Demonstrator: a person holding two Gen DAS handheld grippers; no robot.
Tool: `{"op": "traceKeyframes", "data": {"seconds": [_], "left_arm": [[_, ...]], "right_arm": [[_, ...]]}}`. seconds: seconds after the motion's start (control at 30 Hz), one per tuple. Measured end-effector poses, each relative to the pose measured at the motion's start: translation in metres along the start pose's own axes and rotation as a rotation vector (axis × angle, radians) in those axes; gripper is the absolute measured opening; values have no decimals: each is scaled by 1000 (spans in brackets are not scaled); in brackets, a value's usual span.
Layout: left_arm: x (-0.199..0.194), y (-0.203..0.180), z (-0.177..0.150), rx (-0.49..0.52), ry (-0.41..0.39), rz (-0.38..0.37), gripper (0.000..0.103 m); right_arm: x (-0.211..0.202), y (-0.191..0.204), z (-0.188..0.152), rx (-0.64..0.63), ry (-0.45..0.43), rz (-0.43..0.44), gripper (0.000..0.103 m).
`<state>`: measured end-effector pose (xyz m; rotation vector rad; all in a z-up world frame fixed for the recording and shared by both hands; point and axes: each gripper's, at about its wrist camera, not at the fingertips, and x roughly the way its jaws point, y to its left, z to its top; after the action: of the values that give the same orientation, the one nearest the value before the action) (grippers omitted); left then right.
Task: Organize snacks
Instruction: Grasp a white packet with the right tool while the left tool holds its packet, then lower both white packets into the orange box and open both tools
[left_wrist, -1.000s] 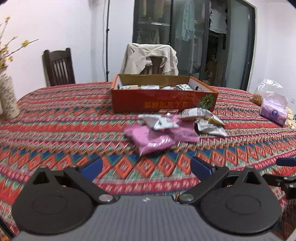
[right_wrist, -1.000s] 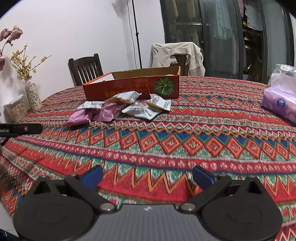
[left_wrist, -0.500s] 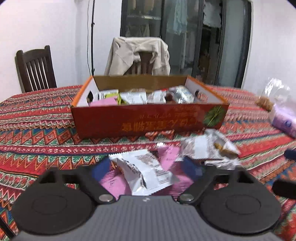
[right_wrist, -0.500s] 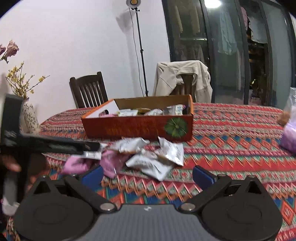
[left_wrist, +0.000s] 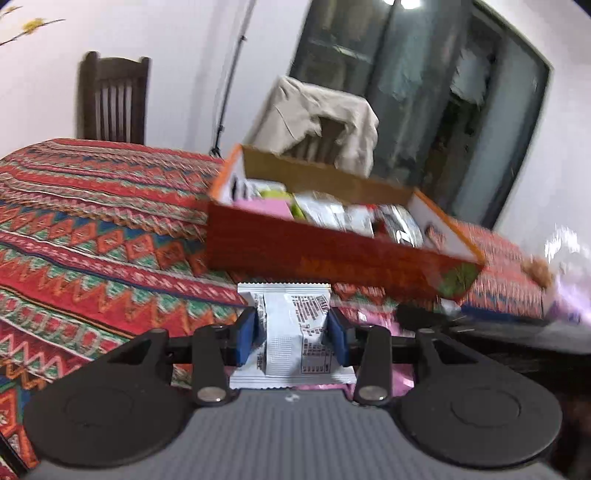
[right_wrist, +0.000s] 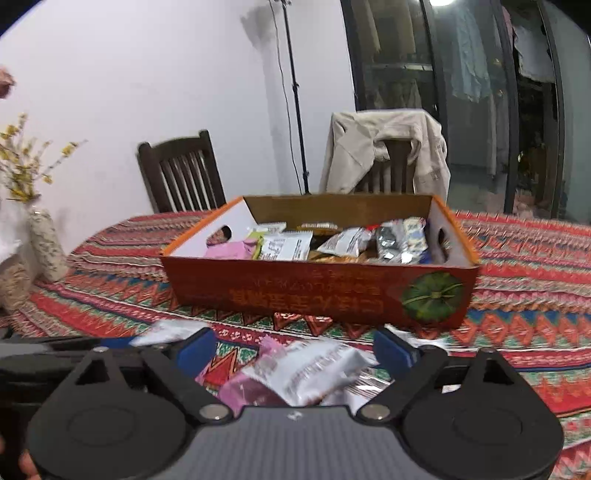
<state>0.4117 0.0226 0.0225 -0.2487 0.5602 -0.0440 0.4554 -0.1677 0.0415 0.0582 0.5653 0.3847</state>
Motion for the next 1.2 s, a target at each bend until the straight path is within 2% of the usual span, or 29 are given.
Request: {"op": "traceKeyframes", "data": {"seconds": [0.07, 0.17, 0.2, 0.23, 0.4, 0.6, 0.83, 1.0, 1.2], "left_arm": [[-5, 2, 2, -2, -23, 9, 42], [-10, 0, 5, 17, -42, 17, 42], [-11, -2, 4, 26, -45, 13, 42], [-12, -4, 4, 34, -46, 8, 42], [-16, -16, -3, 89, -54, -7, 42], [-5, -28, -16, 182, -41, 46, 42], [-16, -32, -22, 164, 15, -10, 42], [-33, -47, -26, 191, 29, 8, 42], [-50, -61, -31, 172, 27, 38, 42]], "right_arm": [[19, 1, 0, 42, 22, -14, 88], [33, 9, -7, 6, 48, -64, 73], [34, 9, -10, -7, 56, -75, 64], [35, 9, -12, -6, 59, -78, 61], [20, 1, -16, 29, 18, -73, 60], [-23, -5, -16, 21, -56, -56, 60], [-79, -25, -41, 33, -71, -32, 60], [-105, -50, -65, 101, -79, -11, 60], [-117, -79, -79, 168, -90, 45, 60]]}}
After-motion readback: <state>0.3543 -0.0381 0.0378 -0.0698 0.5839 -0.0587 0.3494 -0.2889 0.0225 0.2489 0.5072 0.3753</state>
